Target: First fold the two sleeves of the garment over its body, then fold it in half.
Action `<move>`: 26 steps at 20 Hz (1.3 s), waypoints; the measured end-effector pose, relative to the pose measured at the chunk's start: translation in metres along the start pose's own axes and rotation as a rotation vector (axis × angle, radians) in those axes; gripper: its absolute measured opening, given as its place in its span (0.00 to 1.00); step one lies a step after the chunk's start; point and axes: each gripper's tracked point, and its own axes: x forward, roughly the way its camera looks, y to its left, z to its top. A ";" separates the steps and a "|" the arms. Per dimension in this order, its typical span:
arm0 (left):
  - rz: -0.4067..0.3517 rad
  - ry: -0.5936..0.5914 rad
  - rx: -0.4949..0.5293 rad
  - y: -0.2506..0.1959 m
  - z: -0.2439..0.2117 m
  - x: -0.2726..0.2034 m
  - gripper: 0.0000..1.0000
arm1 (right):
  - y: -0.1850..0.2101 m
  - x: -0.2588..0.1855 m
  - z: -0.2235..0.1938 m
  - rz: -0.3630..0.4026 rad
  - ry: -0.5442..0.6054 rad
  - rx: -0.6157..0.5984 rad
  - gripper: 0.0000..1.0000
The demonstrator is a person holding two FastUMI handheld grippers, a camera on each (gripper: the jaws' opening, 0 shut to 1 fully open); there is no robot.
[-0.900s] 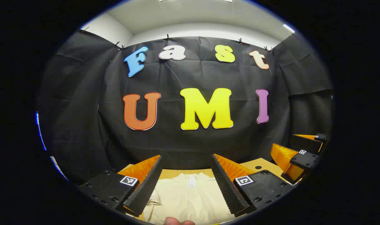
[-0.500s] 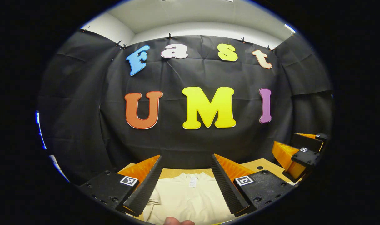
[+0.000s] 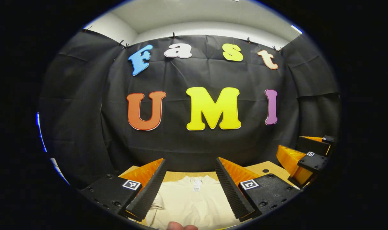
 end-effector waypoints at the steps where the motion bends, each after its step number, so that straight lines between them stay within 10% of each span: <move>1: 0.000 -0.005 0.003 0.000 0.000 0.001 0.97 | -0.001 0.001 0.001 -0.003 -0.001 -0.001 0.92; 26: -0.083 0.095 0.038 -0.042 -0.044 0.005 0.97 | -0.094 -0.001 -0.061 0.012 0.155 -0.007 0.92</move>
